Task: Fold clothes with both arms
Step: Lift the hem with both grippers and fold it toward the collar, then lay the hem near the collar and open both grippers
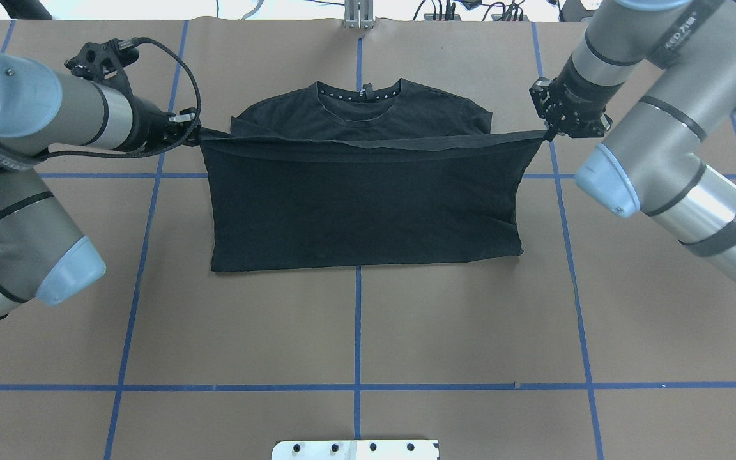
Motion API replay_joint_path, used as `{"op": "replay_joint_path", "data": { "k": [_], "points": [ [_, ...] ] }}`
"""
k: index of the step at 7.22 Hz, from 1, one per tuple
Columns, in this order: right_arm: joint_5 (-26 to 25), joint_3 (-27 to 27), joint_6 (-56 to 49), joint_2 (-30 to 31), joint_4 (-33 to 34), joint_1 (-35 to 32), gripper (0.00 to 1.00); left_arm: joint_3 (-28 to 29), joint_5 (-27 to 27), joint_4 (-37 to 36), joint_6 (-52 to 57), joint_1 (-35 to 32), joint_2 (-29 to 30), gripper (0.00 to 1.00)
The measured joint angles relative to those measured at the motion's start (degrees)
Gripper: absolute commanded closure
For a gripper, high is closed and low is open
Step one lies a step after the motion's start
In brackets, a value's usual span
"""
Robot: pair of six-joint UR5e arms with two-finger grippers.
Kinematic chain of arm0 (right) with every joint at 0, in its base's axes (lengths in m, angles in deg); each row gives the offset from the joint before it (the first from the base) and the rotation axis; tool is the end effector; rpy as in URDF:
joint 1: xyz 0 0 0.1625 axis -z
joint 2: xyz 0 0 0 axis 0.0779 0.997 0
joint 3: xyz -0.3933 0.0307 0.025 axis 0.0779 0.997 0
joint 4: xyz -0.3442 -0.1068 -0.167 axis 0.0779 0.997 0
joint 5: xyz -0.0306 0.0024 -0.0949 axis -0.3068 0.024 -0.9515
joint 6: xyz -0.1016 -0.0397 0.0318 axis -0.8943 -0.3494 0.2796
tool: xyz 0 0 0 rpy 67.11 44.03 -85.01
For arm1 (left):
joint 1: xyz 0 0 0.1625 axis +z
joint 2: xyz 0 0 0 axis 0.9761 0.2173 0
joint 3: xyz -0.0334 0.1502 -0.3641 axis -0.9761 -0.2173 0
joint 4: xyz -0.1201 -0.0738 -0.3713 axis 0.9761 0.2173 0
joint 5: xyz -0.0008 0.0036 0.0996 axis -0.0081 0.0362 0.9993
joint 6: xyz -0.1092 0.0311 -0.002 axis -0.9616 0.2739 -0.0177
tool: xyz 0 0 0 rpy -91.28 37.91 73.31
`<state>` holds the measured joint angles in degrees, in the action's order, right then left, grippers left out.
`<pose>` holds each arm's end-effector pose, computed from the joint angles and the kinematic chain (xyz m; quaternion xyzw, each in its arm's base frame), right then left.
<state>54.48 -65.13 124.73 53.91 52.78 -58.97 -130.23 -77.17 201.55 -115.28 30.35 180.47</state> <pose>-0.3114 -0.5690 0.3014 -0.0922 -0.3430 0.3370 0.8720 0.3420 -0.5187 0.2861 0.1371 0.4913 -0.2026 0.8359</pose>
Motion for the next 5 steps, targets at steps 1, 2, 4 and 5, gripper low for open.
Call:
{"op": "replay_joint_path", "data": {
  "k": [1,2,4,5],
  "points": [
    [-0.19,4.72,-0.18,-1.41,-4.19,-0.17,1.0,3.04,0.17,0.49,0.22,-0.73,1.83,1.0],
    [-0.33,8.98,-0.19,-2.78,-7.95,-0.22,1.0,5.98,0.28,1.26,0.49,-1.11,3.4,1.0],
    [-1.57,15.85,-0.38,-5.56,-11.36,-0.2,1.0,13.06,1.29,5.53,0.96,-1.74,6.23,1.0],
    [-3.05,18.71,-0.58,-6.3,-13.36,-0.15,1.0,17.14,2.48,8.31,1.02,-1.87,7.74,1.0]
  ]
}}
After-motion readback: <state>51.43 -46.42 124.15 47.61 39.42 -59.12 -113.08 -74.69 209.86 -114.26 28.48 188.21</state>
